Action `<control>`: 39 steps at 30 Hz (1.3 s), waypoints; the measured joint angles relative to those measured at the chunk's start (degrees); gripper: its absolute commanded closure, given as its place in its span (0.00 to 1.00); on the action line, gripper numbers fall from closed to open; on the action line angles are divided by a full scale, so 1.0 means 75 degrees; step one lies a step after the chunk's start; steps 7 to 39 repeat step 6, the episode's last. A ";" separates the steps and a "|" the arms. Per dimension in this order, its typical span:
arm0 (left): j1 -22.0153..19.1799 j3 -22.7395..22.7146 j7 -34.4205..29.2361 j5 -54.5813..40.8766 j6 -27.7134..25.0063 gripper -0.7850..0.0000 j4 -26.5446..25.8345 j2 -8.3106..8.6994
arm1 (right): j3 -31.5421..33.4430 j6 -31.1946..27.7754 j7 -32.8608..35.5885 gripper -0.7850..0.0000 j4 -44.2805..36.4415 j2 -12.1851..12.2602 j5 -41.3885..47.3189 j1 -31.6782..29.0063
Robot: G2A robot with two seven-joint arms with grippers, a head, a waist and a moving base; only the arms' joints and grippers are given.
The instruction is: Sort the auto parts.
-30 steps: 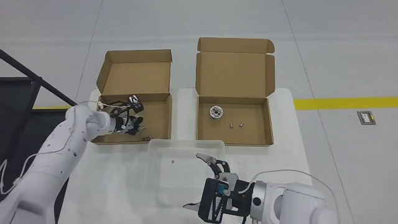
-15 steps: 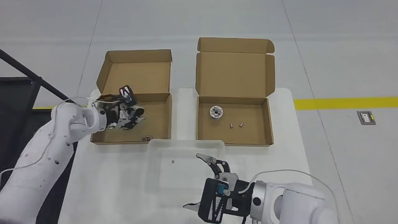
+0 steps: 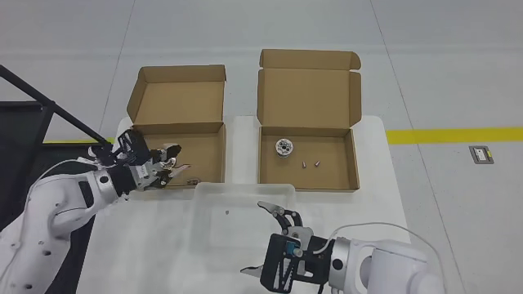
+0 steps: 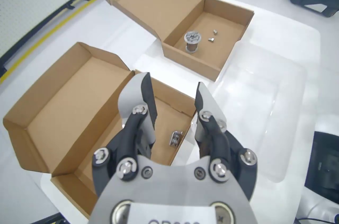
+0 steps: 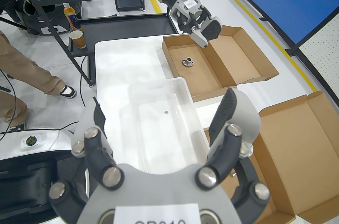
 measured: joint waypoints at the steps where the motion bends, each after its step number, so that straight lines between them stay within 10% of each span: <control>1: 0.0337 -0.0257 0.0384 0.0022 -0.0118 0.00 -0.0178 0.0034 | 0.0000 0.0000 0.0000 0.00 0.0000 0.0000 0.0000 0.0000; 6: 0.1408 -0.1122 0.2021 0.0362 -0.0602 0.00 -0.0567 0.0104 | 0.0000 0.0000 0.0000 0.00 0.0000 0.0000 0.0000 0.0000; 39: 0.1408 -0.1122 0.2021 0.0362 -0.0602 0.00 -0.0567 0.0104 | 0.0000 0.0000 0.0000 0.00 0.0000 0.0000 0.0000 0.0000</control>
